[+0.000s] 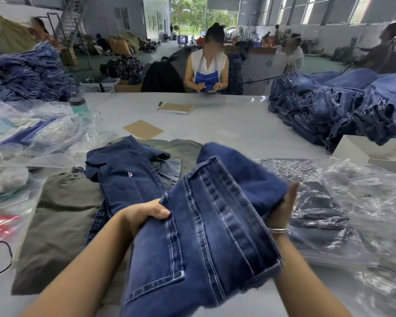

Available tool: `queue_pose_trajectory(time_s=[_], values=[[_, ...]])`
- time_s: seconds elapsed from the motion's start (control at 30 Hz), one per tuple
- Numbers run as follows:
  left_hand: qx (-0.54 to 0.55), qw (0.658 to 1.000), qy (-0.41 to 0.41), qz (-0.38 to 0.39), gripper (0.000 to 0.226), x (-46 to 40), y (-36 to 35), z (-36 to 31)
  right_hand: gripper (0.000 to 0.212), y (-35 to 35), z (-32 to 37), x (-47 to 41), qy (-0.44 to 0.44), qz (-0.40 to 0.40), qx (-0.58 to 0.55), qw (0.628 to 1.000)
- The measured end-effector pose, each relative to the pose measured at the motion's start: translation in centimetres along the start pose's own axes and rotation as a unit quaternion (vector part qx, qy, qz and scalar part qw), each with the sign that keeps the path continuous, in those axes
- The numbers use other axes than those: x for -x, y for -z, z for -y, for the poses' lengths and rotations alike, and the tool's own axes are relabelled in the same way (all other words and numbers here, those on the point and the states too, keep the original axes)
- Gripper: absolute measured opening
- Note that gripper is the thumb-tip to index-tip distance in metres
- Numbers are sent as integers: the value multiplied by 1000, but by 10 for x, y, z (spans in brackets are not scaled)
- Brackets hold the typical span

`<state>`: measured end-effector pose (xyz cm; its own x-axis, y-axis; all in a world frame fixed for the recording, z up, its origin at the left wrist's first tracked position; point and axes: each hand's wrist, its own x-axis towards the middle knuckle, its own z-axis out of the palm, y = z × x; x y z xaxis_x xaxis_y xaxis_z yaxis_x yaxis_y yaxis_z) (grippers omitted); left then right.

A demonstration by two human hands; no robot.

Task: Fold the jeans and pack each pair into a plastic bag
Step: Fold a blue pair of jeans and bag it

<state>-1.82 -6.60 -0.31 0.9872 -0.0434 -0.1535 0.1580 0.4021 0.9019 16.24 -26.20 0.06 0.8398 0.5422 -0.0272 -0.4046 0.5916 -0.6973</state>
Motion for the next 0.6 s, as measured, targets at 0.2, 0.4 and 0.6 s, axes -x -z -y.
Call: queue_pose_trajectory(time_s=[0.2, 0.4, 0.6], values=[[-167, 975, 133, -52, 59, -13, 6, 14, 41, 66, 59, -7, 38, -135, -11, 990], [-737, 619, 140, -232, 70, -85, -29, 107, 53, 178, 16, 24, -95, -265, 13, 960], [-645, 716, 175, -202, 103, -107, -94, 232, 48, 197, 15, 22, -35, -276, 37, 960]])
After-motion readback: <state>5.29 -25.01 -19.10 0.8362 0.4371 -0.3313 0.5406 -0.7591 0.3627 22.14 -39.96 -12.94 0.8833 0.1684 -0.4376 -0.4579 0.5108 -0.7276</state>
